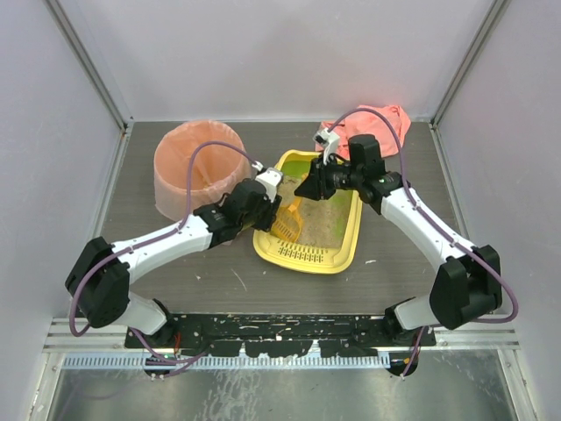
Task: Clean the litter box
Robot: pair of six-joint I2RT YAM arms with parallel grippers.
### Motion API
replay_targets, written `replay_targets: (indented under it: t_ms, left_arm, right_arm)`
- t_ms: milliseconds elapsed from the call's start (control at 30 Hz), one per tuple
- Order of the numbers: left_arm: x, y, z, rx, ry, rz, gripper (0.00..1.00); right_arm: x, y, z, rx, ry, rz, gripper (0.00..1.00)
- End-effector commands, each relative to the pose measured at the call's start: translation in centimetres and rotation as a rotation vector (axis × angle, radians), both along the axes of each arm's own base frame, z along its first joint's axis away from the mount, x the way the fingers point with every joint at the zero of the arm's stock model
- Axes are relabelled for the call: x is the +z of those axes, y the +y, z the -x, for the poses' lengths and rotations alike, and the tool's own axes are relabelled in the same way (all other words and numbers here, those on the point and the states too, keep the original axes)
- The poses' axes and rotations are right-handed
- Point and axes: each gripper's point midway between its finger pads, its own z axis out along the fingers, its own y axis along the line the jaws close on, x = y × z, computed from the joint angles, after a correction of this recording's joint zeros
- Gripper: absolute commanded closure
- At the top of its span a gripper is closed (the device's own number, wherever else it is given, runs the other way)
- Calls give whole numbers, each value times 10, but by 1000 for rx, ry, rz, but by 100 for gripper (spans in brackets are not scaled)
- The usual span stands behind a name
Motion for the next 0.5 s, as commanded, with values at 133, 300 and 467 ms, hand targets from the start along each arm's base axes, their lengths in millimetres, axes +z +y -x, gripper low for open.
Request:
replay_targets:
  t_ms: [133,300,467]
  left_arm:
    - [4,-4,10,-14,8,69,58]
    - [0,-2,12,-15,15,67,56]
    - [-2,-5,14,-22,28,72,57]
  right_arm:
    - [-22,9,-9,-26,-4,-6,99]
    - [-36,3,-29,-139,-61,92,99]
    - [-29,-16,-51,-330,-182,201,99]
